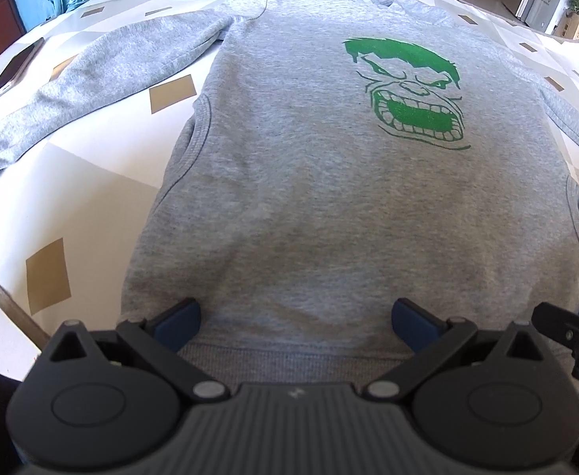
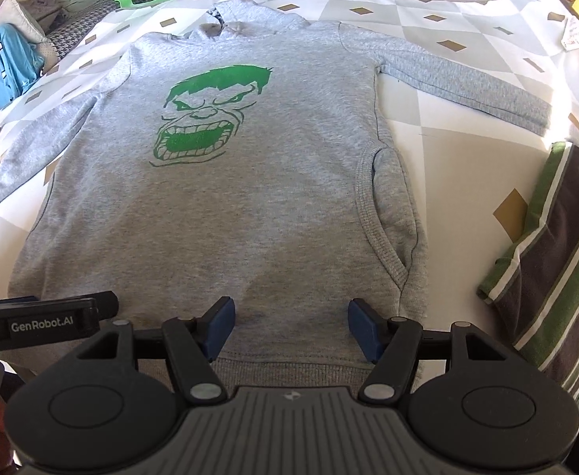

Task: Fold clothes

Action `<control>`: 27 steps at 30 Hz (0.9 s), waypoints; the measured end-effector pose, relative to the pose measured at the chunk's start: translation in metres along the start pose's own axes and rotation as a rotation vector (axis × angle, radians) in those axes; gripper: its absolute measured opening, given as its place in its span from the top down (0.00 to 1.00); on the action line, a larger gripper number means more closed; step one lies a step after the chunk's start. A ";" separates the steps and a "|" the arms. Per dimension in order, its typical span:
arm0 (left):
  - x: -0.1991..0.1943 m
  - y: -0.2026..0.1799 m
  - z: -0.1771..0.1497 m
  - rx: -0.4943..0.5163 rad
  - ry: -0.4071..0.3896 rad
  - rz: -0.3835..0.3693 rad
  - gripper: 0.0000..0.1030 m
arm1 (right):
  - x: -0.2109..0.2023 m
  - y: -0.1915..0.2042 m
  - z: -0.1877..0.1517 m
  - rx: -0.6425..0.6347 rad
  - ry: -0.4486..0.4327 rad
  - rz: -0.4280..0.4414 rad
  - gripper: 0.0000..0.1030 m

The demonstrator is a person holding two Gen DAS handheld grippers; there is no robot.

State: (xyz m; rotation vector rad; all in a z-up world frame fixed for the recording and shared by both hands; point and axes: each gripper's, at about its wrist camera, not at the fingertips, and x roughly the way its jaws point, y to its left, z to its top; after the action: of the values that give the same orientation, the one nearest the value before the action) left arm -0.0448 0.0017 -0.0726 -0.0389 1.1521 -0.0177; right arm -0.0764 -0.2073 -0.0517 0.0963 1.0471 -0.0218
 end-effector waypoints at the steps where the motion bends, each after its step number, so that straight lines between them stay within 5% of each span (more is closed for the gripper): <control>1: 0.000 0.000 0.000 0.000 0.001 -0.001 0.00 | 0.000 0.000 -0.001 -0.003 -0.001 -0.004 0.40; 14: -0.004 -0.005 -0.003 0.034 -0.010 0.022 0.00 | -0.006 0.010 -0.007 -0.088 -0.002 -0.046 0.40; 27: -0.021 -0.015 -0.021 0.120 -0.015 0.048 0.00 | -0.024 0.005 -0.022 -0.029 0.033 -0.094 0.40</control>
State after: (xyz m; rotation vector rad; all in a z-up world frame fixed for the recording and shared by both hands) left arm -0.0720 -0.0131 -0.0610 0.0953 1.1344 -0.0442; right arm -0.1069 -0.2011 -0.0408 0.0217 1.0840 -0.0904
